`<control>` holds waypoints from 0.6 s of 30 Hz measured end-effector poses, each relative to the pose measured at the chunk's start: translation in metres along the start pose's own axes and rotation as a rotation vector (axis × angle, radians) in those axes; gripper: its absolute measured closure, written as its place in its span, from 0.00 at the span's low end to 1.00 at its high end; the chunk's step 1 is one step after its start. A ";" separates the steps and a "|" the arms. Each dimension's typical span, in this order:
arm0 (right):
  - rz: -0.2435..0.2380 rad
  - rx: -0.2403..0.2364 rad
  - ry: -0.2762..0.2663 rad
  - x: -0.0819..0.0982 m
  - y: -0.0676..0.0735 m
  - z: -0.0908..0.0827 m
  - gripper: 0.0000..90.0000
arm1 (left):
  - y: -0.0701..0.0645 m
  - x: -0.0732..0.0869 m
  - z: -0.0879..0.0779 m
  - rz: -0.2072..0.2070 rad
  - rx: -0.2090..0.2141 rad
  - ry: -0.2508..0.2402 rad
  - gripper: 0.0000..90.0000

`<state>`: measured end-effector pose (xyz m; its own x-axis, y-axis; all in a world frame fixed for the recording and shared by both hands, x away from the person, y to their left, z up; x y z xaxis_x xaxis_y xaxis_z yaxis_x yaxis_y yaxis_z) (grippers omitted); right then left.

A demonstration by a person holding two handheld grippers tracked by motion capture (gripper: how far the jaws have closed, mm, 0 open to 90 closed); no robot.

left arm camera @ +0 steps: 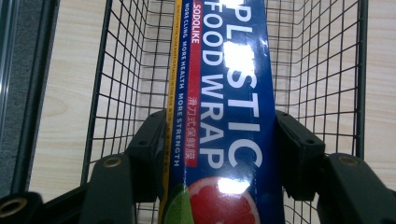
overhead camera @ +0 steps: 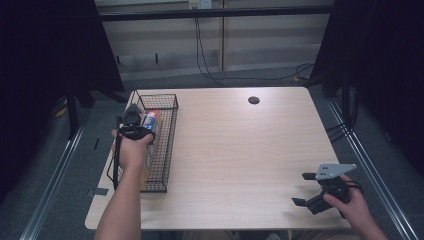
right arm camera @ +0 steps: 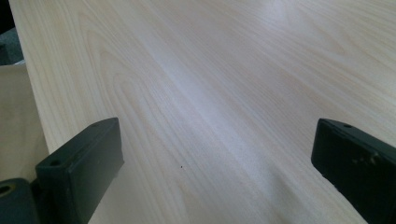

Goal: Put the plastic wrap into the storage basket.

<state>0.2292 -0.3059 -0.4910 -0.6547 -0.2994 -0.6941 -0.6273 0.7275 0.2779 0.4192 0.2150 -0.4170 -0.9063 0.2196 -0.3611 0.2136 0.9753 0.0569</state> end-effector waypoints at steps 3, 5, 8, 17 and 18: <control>-0.001 0.000 -0.001 0.000 0.000 0.000 0.02 | 0.000 0.001 0.000 0.005 0.001 -0.006 0.47; -0.001 -0.001 0.000 0.000 0.000 0.000 0.02 | -0.001 0.001 0.000 0.014 -0.010 -0.005 0.46; -0.002 0.002 0.000 0.000 0.000 -0.001 0.02 | -0.003 0.001 -0.001 0.025 -0.007 -0.009 0.45; 0.000 -0.001 -0.003 0.000 0.001 -0.001 0.02 | -0.004 -0.003 -0.017 0.017 0.021 -0.068 0.29; -0.001 0.000 -0.005 0.000 0.001 -0.002 0.02 | -0.006 -0.005 -0.022 0.018 0.030 -0.084 0.28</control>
<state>0.2282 -0.3060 -0.4895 -0.6522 -0.2967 -0.6976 -0.6277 0.7273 0.2776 0.4142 0.2086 -0.3951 -0.8685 0.2333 -0.4374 0.2420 0.9696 0.0367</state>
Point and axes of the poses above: each handheld gripper's, and its own axes: z roughly forward along the jaws, x roughly out of its underside, y roughly to its left, the point moved 2 cm from there along z, roughly forward along the jaws, and after that the axes turned 13 degrees about z, right-handed, at the moved point
